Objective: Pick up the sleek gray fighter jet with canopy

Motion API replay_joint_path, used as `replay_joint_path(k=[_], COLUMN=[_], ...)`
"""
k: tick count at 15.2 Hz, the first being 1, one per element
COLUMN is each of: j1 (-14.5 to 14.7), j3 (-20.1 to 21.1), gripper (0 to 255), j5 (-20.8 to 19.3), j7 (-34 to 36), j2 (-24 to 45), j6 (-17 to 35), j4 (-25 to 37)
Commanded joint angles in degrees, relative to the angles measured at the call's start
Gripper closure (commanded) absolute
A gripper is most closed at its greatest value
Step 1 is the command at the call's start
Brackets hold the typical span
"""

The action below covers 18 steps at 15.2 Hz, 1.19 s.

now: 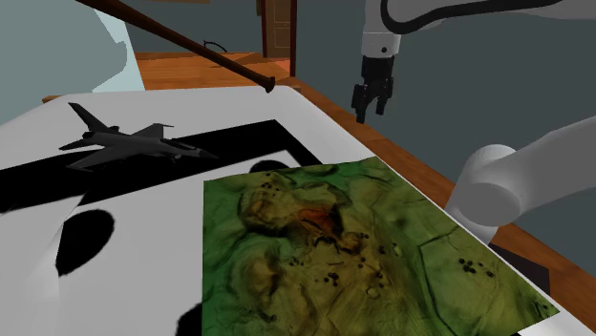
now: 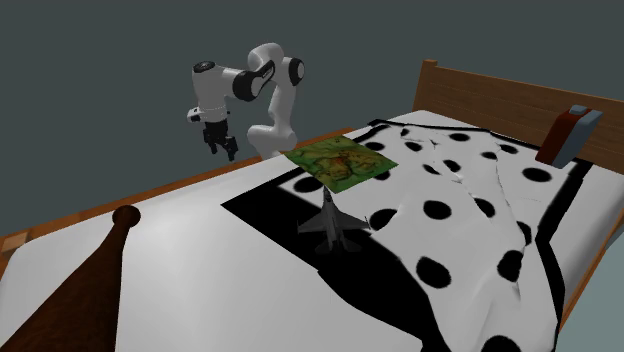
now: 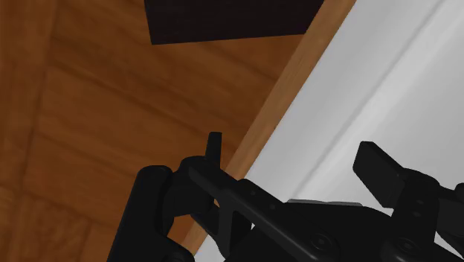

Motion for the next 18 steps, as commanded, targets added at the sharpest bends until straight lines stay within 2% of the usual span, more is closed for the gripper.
replay_joint_path(k=[1, 10, 18], j1=[0.00, 5.67, 9.24], j3=[0.00, 8.10, 14.98], gripper=[0, 0, 0], j5=[0.00, 5.00, 6.49], j7=[0.00, 5.44, 10.16], j2=[0.00, 9.89, 20.03], j6=[0.00, 3.82, 5.90], j4=[0.00, 8.11, 18.21])
